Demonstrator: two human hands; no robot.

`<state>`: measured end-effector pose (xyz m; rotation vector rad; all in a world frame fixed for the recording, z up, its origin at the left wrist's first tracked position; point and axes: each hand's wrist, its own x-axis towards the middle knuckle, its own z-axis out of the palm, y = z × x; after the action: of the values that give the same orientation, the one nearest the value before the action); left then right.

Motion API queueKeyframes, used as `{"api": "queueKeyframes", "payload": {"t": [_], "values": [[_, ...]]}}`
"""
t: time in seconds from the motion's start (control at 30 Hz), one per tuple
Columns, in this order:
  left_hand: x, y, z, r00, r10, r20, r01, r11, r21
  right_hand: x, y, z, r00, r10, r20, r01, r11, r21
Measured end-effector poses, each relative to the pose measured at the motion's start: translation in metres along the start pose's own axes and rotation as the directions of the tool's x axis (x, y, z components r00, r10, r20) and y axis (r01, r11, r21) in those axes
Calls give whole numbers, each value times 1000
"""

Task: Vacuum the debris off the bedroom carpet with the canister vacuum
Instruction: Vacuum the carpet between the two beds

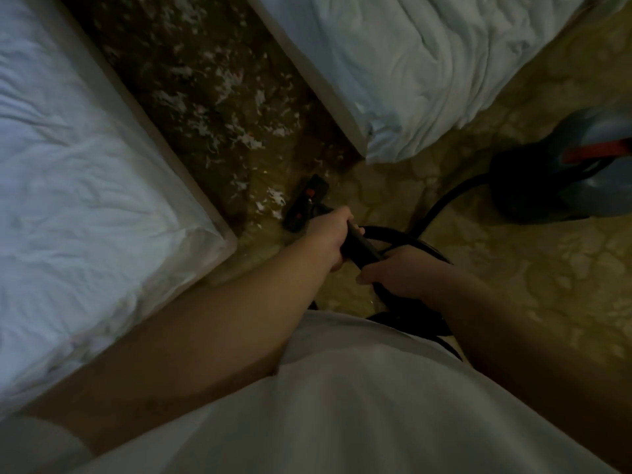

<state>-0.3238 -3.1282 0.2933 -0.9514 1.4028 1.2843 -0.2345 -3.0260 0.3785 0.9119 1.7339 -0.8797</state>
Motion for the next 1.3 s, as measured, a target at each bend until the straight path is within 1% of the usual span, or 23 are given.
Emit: {"api": "queueKeyframes", "payload": {"t": [0.13, 0.3, 0.43, 0.53, 0.6, 0.7, 0.8, 1.0, 1.1, 1.2, 1.3], "values": [[12, 42, -57, 999, 34, -11, -34, 999, 33, 8, -66, 23, 1000, -27, -5, 27, 999, 30], [29, 70, -113, 996, 54, -73, -58, 997, -52, 24, -125, 44, 998, -60, -17, 59, 997, -50], [38, 82, -137, 996, 34, -88, -46, 989, -137, 31, -147, 51, 994, -106, 6, 106, 994, -36], [39, 88, -137, 999, 14, -52, -24, 976, -217, 33, -153, 48, 993, -121, 14, 121, 991, -56], [37, 88, -133, 999, 2, -43, -12, 973, -231, 34, -153, 40, 993, -117, 30, 119, 989, -85], [33, 90, -116, 999, -14, -43, 3, 969, -245, 32, -144, 23, 993, -112, 43, 115, 990, -83], [31, 88, -87, 1000, -18, -17, 14, 980, -201, 31, -125, -1, 994, -103, 40, 106, 992, -72], [20, 73, 2, 997, -56, 49, 65, 977, -201, 22, -65, -66, 993, -102, 56, 106, 992, -71], [15, 59, 58, 997, -45, 66, 58, 978, -200, 21, -21, -99, 998, -58, 39, 59, 998, -17], [7, 44, 113, 994, -58, 92, 69, 990, -119, 19, 26, -126, 1000, -17, 7, 17, 998, 60], [0, 38, 154, 991, -48, 122, 56, 996, -67, 12, 57, -147, 1000, 4, -11, -2, 989, 146]]}}
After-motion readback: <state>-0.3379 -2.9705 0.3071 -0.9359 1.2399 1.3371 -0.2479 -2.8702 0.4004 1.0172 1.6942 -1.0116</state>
